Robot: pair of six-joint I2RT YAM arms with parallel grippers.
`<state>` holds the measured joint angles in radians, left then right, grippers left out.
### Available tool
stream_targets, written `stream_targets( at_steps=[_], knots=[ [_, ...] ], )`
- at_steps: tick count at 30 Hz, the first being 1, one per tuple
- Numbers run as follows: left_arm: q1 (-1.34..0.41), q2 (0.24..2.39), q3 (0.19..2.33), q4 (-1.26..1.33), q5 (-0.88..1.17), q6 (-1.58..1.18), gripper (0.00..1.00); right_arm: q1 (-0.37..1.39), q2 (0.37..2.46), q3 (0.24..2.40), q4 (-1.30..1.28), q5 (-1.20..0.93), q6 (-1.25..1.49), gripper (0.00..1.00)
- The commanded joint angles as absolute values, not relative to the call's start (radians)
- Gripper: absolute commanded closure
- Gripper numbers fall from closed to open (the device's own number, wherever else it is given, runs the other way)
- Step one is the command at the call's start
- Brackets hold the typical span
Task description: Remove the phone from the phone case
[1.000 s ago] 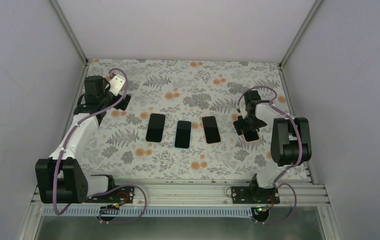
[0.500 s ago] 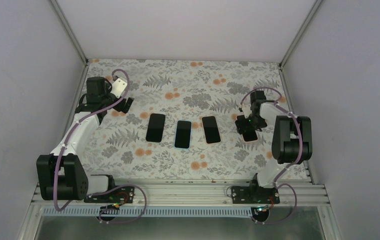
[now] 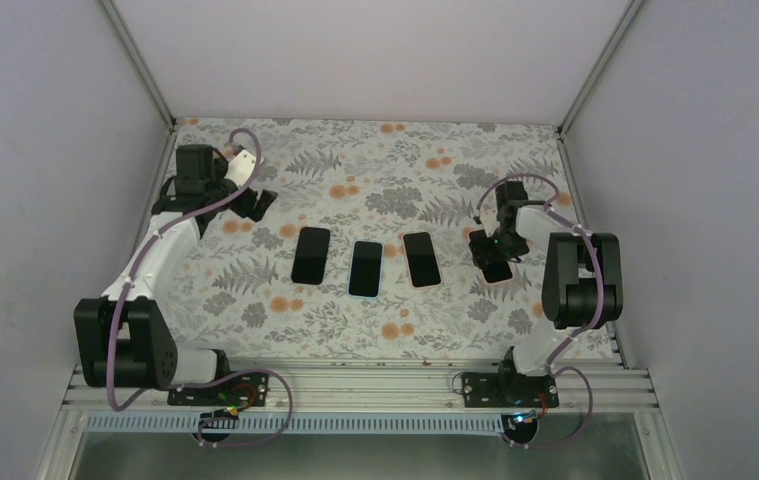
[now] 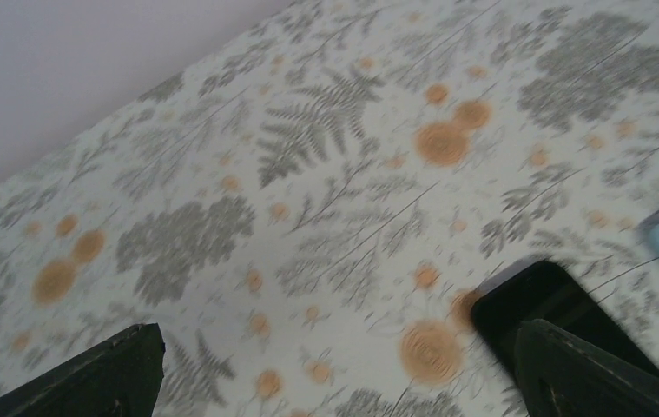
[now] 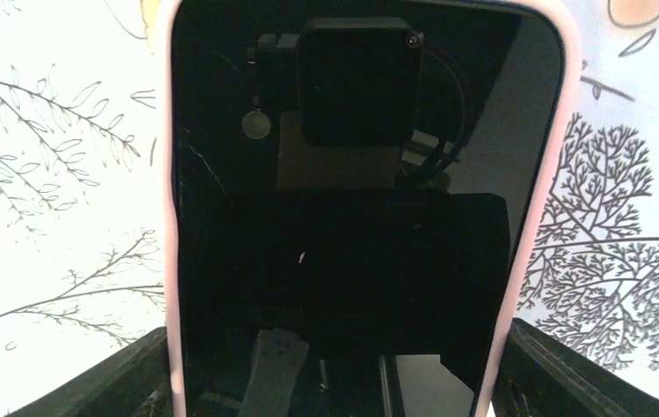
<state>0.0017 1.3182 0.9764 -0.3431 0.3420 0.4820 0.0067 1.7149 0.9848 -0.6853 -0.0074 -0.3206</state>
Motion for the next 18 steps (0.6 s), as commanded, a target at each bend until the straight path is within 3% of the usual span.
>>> stream_targets(
  at_steps=[1,8,18],
  knots=[
    [-0.056,1.424,1.155,-0.460,0.498,0.460,0.00,0.098,1.679,0.972,-0.664,0.019,-0.371,0.22],
    [-0.223,1.802,1.597,-0.833,0.600,0.415,0.00,0.313,1.564,1.122,-0.692,0.017,-0.331,0.23],
    [-0.235,2.201,2.090,-1.221,0.842,0.387,0.00,0.563,1.626,1.279,-0.600,0.123,-0.302,0.25]
  ],
)
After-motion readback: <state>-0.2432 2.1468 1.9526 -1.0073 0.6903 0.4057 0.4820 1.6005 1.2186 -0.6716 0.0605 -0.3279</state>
